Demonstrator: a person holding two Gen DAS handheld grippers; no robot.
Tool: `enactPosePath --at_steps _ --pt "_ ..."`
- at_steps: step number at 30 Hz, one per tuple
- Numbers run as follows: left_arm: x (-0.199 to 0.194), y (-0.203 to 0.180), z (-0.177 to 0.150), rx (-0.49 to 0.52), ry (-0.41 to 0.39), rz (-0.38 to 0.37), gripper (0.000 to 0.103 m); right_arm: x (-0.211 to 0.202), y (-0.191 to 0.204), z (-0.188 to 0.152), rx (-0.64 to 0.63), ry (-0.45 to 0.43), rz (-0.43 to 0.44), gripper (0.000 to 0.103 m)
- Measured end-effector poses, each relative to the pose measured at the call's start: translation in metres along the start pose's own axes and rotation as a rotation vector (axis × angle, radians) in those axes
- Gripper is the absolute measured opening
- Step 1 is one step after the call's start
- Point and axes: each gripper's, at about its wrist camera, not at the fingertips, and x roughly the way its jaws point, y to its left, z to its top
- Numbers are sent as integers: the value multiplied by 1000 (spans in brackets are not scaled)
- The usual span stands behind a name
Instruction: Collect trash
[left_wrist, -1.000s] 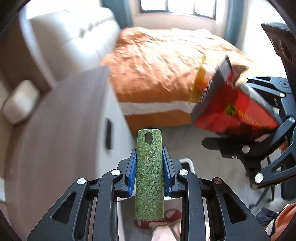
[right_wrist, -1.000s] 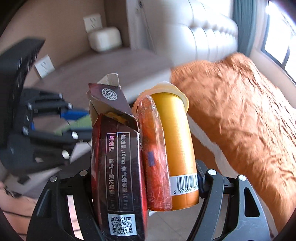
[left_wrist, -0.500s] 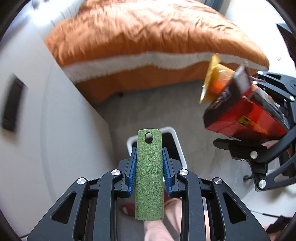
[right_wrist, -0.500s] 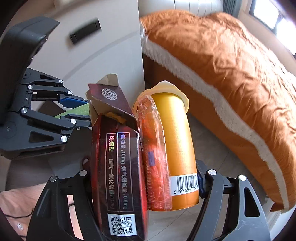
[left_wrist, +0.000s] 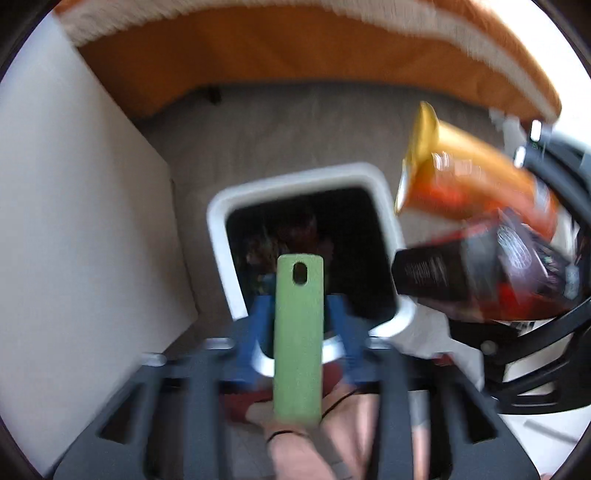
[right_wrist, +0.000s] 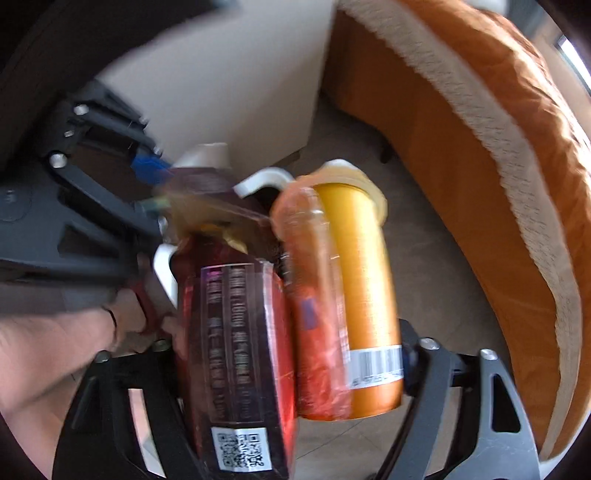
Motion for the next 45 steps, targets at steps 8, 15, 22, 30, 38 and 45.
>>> enactPosePath --at_steps 8,15,22,30,38,45 --pt "22 -1 -8 0 13 17 98 29 -2 -11 -61 61 -27 98" --pt "-8 0 -12 -34 7 22 98 -10 -6 0 -57 47 -41 98" --pt "-80 -15 -16 -68 -64 39 98 -75 -17 4 -3 9 -79 98" --pt "-205 -46 -21 -89 -211 92 98 -200 -29 8 121 -100 -172 98" --pt "-354 -52 -47 -200 -432 212 98 -323 -26 41 160 -280 -184 98" --pt "-471 -8 -112 -473 -649 366 98 -410 6 107 132 -515 -68 98"
